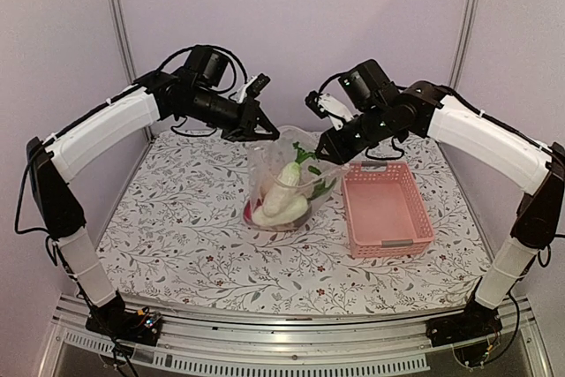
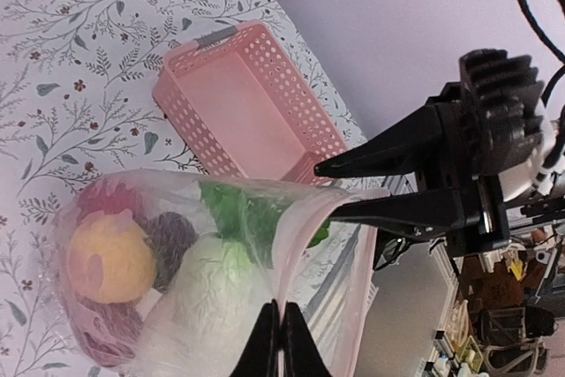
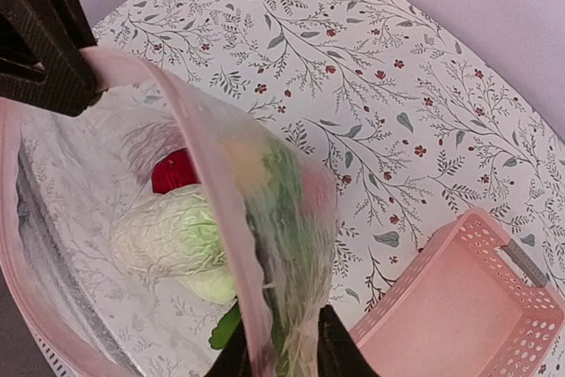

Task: Place the food in the zip-top bag and seal the zipper
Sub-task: Pass from the left arm to the right, then pass from the right arm to the left

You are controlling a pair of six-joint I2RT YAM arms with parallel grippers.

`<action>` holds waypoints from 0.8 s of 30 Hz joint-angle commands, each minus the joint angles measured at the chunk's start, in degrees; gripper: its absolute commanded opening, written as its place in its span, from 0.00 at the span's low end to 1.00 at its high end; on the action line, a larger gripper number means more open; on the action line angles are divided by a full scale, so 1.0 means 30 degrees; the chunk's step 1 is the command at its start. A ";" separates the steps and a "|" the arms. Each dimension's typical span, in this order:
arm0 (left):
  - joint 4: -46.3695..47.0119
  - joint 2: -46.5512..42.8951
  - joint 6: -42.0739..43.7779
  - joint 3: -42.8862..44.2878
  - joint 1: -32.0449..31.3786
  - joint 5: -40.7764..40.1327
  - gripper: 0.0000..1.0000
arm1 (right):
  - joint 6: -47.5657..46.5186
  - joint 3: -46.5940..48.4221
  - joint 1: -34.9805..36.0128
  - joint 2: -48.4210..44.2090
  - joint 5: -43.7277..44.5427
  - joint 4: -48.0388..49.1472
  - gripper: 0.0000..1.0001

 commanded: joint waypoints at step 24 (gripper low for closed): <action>0.4990 -0.6707 0.8792 -0.7460 -1.0371 -1.4353 0.58 | 0.4492 0.5347 -0.0157 0.2920 -0.4925 -0.3235 0.00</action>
